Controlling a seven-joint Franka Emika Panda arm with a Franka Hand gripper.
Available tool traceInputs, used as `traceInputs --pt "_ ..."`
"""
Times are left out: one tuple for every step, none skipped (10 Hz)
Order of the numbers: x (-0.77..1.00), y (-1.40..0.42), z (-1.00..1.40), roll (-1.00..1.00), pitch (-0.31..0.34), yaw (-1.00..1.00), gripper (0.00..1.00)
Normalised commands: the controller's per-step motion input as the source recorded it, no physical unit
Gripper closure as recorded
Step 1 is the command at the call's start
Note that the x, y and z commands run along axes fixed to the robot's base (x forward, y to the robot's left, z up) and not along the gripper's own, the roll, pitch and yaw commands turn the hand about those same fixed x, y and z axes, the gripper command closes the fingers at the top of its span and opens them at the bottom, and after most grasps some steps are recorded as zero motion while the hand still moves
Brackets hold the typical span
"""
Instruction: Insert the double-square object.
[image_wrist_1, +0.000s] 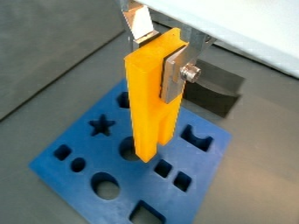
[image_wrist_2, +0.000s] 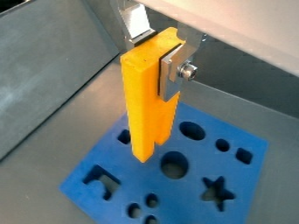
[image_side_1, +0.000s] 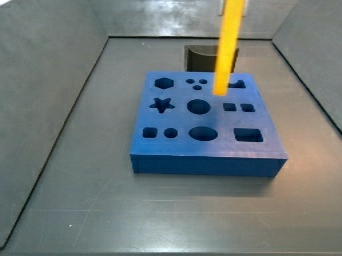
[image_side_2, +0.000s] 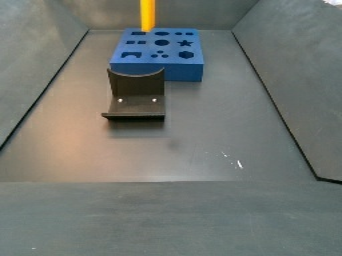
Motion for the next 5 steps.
traceInputs --pt "0.54 0.19 0.0 -0.15 0.0 -0.68 1.0" --pt "0.44 0.13 0.0 -0.15 0.0 -0.76 1.0" --pt "0.43 0.12 0.0 -0.14 0.0 -0.77 1.0" --pt "0.42 0.12 0.0 -0.14 0.0 -0.77 1.0" --pt "0.39 0.1 0.0 -0.14 0.0 -0.79 1.0"
